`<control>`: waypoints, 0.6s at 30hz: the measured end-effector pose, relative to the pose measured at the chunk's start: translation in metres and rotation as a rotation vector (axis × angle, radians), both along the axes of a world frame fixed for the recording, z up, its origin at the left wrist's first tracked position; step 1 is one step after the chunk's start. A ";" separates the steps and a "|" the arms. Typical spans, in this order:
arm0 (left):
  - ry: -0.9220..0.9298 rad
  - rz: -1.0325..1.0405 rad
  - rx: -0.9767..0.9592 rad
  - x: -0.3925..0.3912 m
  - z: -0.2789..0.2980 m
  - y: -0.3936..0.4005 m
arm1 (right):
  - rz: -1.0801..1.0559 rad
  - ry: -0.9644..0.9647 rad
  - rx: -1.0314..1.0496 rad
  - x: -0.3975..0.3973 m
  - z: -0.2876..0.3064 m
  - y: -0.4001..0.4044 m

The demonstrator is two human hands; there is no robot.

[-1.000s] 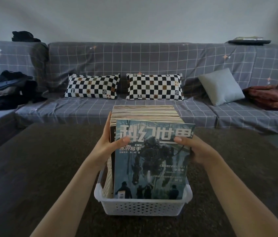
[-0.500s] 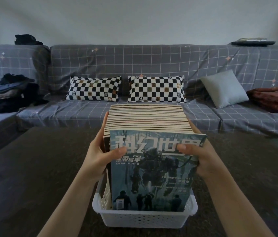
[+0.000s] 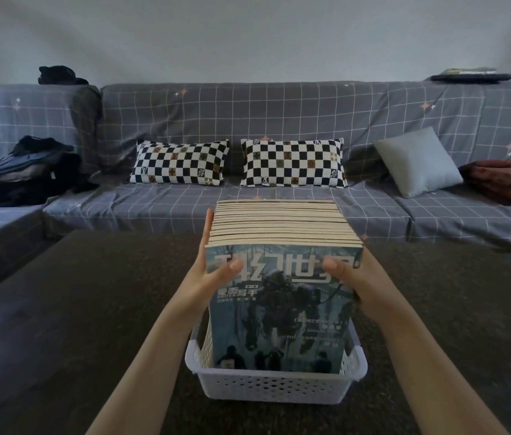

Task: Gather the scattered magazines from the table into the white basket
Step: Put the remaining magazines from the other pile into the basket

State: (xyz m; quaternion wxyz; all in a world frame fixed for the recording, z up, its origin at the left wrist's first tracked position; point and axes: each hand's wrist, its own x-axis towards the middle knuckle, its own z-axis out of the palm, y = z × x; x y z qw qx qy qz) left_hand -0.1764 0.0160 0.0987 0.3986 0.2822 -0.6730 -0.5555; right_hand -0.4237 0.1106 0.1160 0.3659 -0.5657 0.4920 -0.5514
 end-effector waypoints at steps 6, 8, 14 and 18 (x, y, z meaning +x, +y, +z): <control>0.095 0.107 0.146 -0.007 -0.025 0.012 | 0.028 -0.177 0.096 0.005 -0.020 0.005; 0.149 0.156 0.153 -0.014 -0.029 0.014 | -0.034 -0.243 0.118 0.009 -0.027 0.003; 0.131 0.081 0.131 -0.003 -0.033 0.010 | -0.087 -0.179 0.070 0.006 -0.025 0.006; 0.330 -0.055 0.256 -0.001 -0.040 0.015 | -0.045 -0.405 0.104 0.013 -0.042 0.013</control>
